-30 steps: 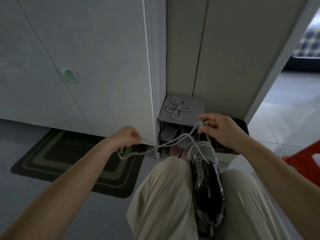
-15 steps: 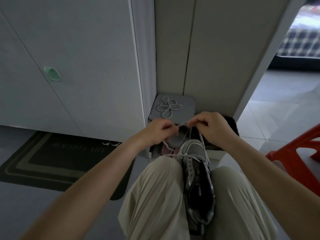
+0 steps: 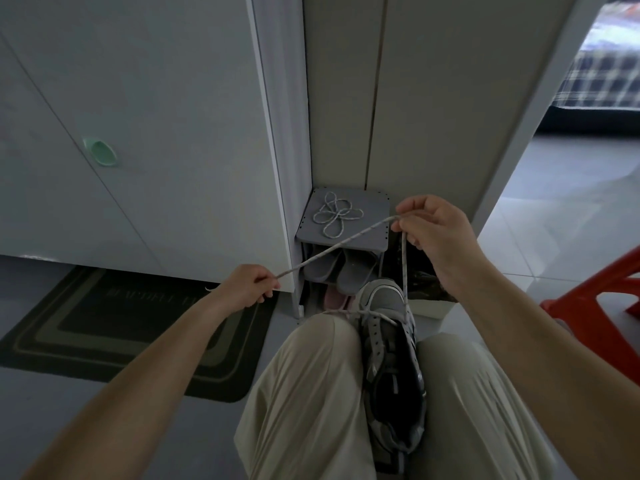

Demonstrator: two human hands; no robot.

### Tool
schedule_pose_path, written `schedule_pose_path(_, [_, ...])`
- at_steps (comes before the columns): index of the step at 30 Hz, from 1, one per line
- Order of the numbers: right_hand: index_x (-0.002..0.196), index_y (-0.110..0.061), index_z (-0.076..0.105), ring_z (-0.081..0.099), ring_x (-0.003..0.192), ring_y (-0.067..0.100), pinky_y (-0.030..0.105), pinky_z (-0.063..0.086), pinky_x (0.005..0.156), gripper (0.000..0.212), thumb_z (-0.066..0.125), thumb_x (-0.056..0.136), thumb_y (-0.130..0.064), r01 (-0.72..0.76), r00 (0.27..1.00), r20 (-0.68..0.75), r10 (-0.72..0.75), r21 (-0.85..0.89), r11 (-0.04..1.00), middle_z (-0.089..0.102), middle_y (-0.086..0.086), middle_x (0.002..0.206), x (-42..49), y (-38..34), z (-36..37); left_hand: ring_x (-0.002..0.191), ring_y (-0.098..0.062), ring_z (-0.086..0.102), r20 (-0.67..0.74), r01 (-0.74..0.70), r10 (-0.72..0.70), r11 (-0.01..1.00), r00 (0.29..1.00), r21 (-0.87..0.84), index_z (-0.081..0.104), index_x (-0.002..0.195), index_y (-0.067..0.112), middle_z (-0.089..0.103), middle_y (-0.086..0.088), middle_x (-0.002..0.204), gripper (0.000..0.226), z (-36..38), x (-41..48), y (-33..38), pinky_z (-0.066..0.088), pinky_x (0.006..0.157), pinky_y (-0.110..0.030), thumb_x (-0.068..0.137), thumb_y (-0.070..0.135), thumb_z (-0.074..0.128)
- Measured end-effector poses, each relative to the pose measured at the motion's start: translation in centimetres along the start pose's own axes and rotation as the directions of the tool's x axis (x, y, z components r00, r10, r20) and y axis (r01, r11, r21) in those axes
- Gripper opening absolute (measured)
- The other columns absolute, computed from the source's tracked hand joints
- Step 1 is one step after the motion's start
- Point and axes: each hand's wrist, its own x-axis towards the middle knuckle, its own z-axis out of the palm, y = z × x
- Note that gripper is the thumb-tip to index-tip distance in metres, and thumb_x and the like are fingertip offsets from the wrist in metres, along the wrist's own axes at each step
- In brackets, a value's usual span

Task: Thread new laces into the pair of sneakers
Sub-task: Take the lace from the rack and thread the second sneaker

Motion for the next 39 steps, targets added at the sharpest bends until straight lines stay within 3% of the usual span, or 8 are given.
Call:
schedule_pose_path(7, [0.085, -0.017, 0.067, 0.04, 0.056, 0.009, 0.022, 0.035, 0.057, 0.023, 0.054, 0.086, 0.002, 0.018, 0.997, -0.075, -0.009, 0.123, 0.992, 0.06, 0.006, 0.073, 0.3, 0.4, -1.0, 0.074, -0.012, 0.065, 0.019, 0.104, -0.11, 0.974, 0.994, 0.199, 0.063, 0.086, 0.017, 0.068, -0.001, 0.081, 0.011, -0.1, -0.6, -3.6, 0.046, 0.064, -0.019, 0.093, 0.021, 0.056])
schedule_pose_path(11, [0.085, -0.021, 0.07, 0.043, 0.059, 0.008, 0.023, 0.038, 0.06, 0.025, 0.055, 0.087, -0.002, 0.026, 0.997, -0.072, -0.023, 0.052, 0.998, 0.06, 0.01, 0.08, 0.4, 0.7, -1.6, 0.069, -0.01, 0.064, 0.0, 0.169, -0.176, 0.945, 0.984, 0.279, 0.064, 0.081, 0.018, 0.067, 0.004, 0.075, 0.019, -0.1, -1.4, -5.4, 0.048, 0.066, -0.024, 0.093, 0.032, 0.056])
schedule_pose_path(15, [0.084, -0.026, 0.07, 0.05, 0.065, 0.007, 0.018, 0.046, 0.066, 0.026, 0.058, 0.088, -0.004, 0.051, 0.999, 0.02, -0.05, -0.068, 0.996, 0.068, 0.0, 0.083, 0.3, 0.7, -0.7, 0.048, -0.007, 0.05, 0.128, 0.207, -0.245, 0.944, 0.961, 0.256, 0.062, 0.081, 0.012, 0.059, 0.003, 0.063, 0.033, 0.8, -2.3, -3.7, 0.041, 0.049, -0.019, 0.096, 0.039, 0.048])
schedule_pose_path(19, [0.089, -0.032, 0.067, 0.063, 0.079, 0.007, 0.009, 0.049, 0.077, 0.028, 0.061, 0.088, -0.004, 0.112, 0.968, 0.248, -0.046, -0.259, 0.96, 0.069, -0.009, 0.085, -0.1, 1.7, 1.0, 0.052, -0.009, 0.05, 0.223, 0.177, -0.167, 0.984, 0.96, -0.026, 0.061, 0.095, 0.011, 0.06, -0.002, 0.072, 0.028, 2.3, -2.9, -0.7, 0.039, 0.049, -0.021, 0.099, 0.031, 0.043])
schedule_pose_path(23, [0.092, -0.034, 0.07, 0.068, 0.082, 0.009, 0.021, 0.053, 0.084, 0.023, 0.062, 0.089, -0.012, 0.117, 0.923, 0.383, 0.048, -0.396, 0.911, 0.072, -0.006, 0.084, -0.5, 3.3, 1.2, 0.074, -0.015, 0.065, 0.327, 0.181, -0.049, 0.905, 0.944, -0.384, 0.056, 0.11, 0.005, 0.067, -0.008, 0.094, 0.017, 3.2, -3.0, 1.8, 0.053, 0.064, -0.026, 0.097, 0.013, 0.048])
schedule_pose_path(29, [0.089, -0.022, 0.074, 0.063, 0.082, 0.014, 0.027, 0.05, 0.072, 0.016, 0.058, 0.087, -0.025, 0.336, 0.873, 0.462, 0.154, -0.8, 0.497, 0.064, -0.006, 0.082, -1.3, 6.8, 0.7, 0.069, -0.014, 0.069, 0.231, 0.142, 0.065, 0.62, 0.971, -0.772, 0.059, 0.097, 0.003, 0.071, -0.007, 0.079, 0.006, 4.5, -2.9, 5.4, 0.056, 0.058, -0.024, 0.092, 0.004, 0.055])
schedule_pose_path(34, [0.068, -0.027, 0.053, 0.053, 0.078, 0.018, 0.028, 0.043, 0.07, 0.022, 0.062, 0.083, -0.039, 0.329, 0.883, 0.441, 0.161, -0.826, 0.459, 0.046, -0.005, 0.083, -2.4, 7.7, 1.8, 0.056, -0.008, 0.059, 0.138, 0.056, 0.083, 0.628, 0.987, -0.776, 0.061, 0.087, 0.011, 0.07, 0.001, 0.073, 0.006, 5.9, -2.7, 8.4, 0.041, 0.042, -0.018, 0.091, 0.014, 0.06])
schedule_pose_path(39, [0.094, -0.017, 0.062, 0.057, 0.098, 0.024, 0.032, 0.044, 0.079, 0.02, 0.054, 0.09, -0.035, 0.383, 0.865, 0.478, 0.154, -0.827, 0.412, 0.049, -0.001, 0.098, -2.9, 7.8, 1.9, 0.058, -0.008, 0.061, 0.072, 0.016, 0.057, 0.662, 0.996, -0.75, 0.062, 0.086, 0.008, 0.068, -0.004, 0.075, 0.009, 7.7, -2.1, 9.3, 0.051, 0.054, -0.024, 0.091, 0.016, 0.062])
